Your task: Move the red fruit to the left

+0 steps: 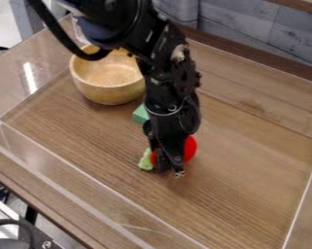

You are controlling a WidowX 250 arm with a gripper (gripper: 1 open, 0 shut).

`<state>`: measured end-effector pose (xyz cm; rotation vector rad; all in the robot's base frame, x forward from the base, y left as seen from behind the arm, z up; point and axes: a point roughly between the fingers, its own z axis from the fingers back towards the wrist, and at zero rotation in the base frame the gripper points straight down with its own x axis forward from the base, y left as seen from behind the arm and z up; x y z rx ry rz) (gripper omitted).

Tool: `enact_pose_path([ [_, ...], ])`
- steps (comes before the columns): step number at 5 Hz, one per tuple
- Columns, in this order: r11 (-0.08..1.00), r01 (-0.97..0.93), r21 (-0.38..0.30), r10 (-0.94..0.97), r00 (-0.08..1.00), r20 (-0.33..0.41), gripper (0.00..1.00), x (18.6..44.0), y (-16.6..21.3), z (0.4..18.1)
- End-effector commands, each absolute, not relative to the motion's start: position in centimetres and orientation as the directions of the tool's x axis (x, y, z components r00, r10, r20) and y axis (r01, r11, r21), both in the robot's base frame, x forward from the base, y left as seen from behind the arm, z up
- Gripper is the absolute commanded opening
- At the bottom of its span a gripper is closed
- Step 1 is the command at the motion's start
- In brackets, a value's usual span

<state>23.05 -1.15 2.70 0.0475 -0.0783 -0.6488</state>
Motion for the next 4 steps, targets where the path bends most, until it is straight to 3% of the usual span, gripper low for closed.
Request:
enact_pose_path([
  [1,0.804,0.588,0.083,-0.594,0.798,0.099,0.00,23.0,0.0,4.1],
  [3,0.900,0.423,0.104,-0.435,0.887,0.154,0.00,23.1,2.0,7.5],
  [4,0.949,0.297,0.103,-0.310,0.938,0.157,0.00,22.9,4.7,7.9],
])
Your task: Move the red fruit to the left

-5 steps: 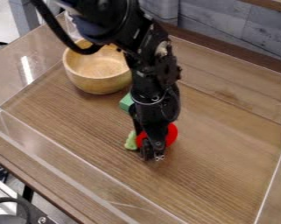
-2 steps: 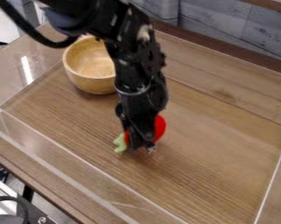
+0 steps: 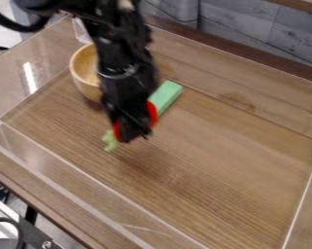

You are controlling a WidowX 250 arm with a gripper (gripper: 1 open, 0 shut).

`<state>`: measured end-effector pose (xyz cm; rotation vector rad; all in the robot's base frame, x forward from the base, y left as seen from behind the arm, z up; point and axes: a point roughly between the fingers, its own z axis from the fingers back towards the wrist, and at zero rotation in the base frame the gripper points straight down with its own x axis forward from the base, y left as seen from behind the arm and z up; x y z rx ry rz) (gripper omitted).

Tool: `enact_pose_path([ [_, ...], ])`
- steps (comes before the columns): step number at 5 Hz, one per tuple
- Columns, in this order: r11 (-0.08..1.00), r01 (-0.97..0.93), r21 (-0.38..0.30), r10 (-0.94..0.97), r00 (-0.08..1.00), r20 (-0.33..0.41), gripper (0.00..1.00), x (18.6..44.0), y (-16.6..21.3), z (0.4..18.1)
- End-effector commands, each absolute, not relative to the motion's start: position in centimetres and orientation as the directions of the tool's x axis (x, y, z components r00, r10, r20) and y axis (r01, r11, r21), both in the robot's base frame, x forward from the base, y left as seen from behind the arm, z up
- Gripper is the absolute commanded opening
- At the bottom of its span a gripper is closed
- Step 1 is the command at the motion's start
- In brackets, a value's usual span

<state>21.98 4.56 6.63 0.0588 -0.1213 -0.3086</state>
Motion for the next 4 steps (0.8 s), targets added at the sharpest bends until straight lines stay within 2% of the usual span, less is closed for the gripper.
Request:
enact_pose_path([
  [1,0.968,0.238,0.082,-0.248,0.957,0.149,0.00,21.9,6.6,6.8],
  [2,0.979,0.195,0.064,-0.202,0.969,0.140,0.00,21.1,7.8,5.6],
  [4,0.985,0.166,0.047,-0.171,0.975,0.140,0.00,21.1,7.3,5.5],
])
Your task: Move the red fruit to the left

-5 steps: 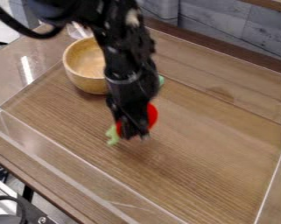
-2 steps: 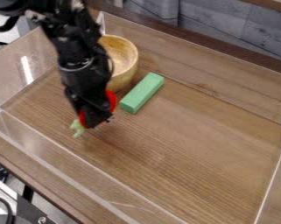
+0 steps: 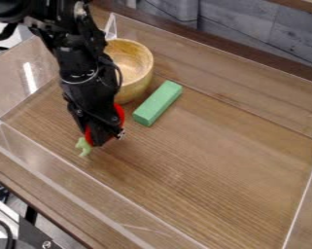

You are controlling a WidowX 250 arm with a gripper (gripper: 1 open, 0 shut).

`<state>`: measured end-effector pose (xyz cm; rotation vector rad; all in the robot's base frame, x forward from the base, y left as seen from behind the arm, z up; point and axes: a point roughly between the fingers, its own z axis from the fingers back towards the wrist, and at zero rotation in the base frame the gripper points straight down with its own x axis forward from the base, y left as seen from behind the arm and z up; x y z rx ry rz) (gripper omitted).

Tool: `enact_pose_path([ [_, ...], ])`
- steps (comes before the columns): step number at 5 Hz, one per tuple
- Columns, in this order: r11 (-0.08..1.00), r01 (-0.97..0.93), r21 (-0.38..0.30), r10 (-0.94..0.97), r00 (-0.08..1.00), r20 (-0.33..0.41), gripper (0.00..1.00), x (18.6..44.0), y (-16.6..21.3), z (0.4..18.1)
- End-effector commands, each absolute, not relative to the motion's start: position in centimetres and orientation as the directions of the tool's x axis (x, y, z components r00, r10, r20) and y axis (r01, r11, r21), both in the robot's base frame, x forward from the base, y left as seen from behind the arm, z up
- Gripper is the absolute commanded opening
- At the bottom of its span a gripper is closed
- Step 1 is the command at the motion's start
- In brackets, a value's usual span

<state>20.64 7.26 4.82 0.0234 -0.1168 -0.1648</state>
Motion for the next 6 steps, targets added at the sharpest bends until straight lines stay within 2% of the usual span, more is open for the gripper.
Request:
enact_pose_path([
  [1,0.995,0.086,0.041,-0.091,0.986,0.141,0.00,20.88,6.84,4.77],
  [2,0.999,0.005,0.036,-0.010,0.990,0.140,0.00,20.73,6.39,4.00],
  [4,0.989,-0.144,0.025,0.140,0.981,0.137,0.00,20.69,6.21,4.18],
  [6,0.985,-0.169,0.013,0.166,0.977,0.133,0.00,19.95,6.19,3.90],
])
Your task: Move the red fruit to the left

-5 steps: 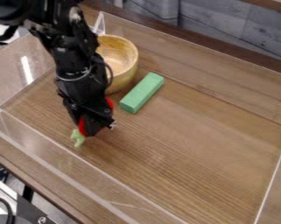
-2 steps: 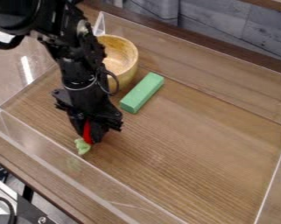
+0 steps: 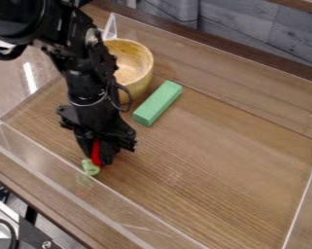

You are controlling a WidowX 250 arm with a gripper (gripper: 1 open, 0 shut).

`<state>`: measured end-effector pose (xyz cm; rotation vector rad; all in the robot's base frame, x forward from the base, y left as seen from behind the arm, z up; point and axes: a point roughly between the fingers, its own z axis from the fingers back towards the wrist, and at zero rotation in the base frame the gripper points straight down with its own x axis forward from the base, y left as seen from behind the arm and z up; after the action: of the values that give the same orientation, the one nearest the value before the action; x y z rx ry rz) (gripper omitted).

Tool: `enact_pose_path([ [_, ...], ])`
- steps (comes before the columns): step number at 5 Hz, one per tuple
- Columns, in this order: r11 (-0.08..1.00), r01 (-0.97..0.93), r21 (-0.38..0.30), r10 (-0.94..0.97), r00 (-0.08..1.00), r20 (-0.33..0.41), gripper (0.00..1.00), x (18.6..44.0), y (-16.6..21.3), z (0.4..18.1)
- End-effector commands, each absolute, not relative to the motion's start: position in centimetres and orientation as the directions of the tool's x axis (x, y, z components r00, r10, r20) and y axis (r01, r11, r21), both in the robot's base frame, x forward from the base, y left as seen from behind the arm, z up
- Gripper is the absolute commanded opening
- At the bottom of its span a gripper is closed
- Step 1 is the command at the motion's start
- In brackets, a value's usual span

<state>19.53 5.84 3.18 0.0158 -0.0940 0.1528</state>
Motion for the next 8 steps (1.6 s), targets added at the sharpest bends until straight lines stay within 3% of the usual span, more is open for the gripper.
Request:
enact_pose_path([
  [1,0.991,-0.134,0.009,0.132,0.983,0.131,0.00,20.0,6.6,4.2],
  [6,0.999,-0.036,-0.007,0.036,0.990,0.135,0.00,19.4,7.9,4.6],
  [7,1.000,-0.001,-0.006,0.002,0.990,0.139,0.00,20.2,9.0,5.2],
  [8,0.999,-0.030,-0.013,0.032,0.983,0.183,0.00,19.5,10.0,8.4],
])
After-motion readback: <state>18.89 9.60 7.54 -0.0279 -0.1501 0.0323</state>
